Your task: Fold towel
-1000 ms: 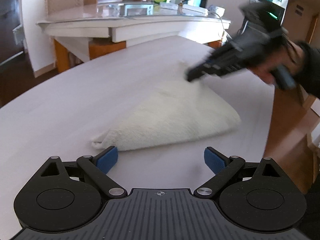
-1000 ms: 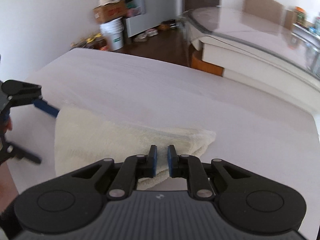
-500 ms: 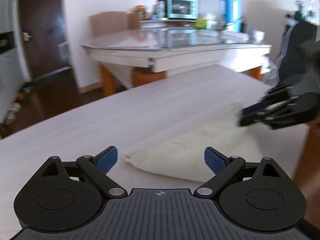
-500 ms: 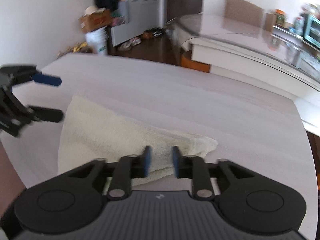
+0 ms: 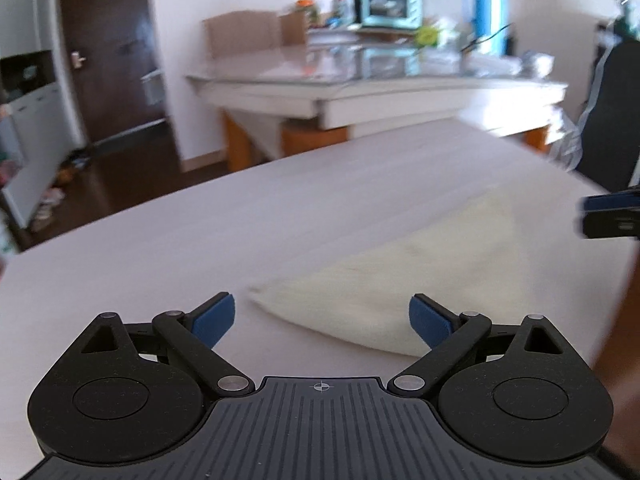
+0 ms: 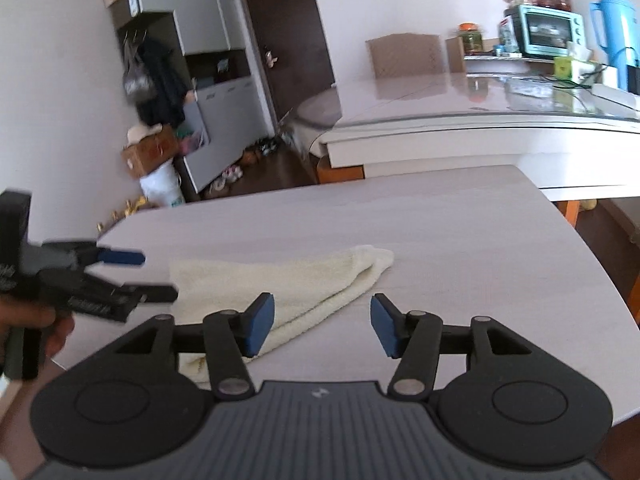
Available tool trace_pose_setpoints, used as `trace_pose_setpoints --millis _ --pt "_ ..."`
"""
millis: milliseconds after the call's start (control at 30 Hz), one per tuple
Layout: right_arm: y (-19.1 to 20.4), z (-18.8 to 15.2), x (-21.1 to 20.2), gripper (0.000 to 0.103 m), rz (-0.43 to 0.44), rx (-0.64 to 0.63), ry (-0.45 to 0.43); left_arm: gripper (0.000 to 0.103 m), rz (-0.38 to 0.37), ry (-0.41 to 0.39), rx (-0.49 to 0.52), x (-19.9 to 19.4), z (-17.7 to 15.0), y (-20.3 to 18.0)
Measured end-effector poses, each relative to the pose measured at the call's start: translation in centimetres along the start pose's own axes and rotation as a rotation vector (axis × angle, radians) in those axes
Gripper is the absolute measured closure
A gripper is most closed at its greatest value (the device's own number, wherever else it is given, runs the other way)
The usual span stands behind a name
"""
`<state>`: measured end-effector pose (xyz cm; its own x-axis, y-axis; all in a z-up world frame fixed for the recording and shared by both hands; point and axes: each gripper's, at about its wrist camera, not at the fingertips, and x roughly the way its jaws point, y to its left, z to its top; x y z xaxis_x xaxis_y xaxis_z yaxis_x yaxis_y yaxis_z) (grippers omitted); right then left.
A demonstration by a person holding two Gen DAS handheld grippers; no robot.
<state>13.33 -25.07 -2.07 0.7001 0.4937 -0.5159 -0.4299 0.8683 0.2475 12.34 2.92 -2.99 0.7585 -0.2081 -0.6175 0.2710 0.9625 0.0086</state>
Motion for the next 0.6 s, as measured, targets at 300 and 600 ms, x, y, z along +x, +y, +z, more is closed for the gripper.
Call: trace_pose_setpoints --millis 300,600 --pt "0.2 -1.0 -1.5 0.036 0.013 0.015 -0.030 0.005 0.035 0.030 0.076 1.1 -1.8 -4.8" --pt "-0.1 -2.5 -2.3 0.032 0.041 0.043 -0.047 0.005 0.051 0.023 0.078 0.7 -1.7 -6.7"
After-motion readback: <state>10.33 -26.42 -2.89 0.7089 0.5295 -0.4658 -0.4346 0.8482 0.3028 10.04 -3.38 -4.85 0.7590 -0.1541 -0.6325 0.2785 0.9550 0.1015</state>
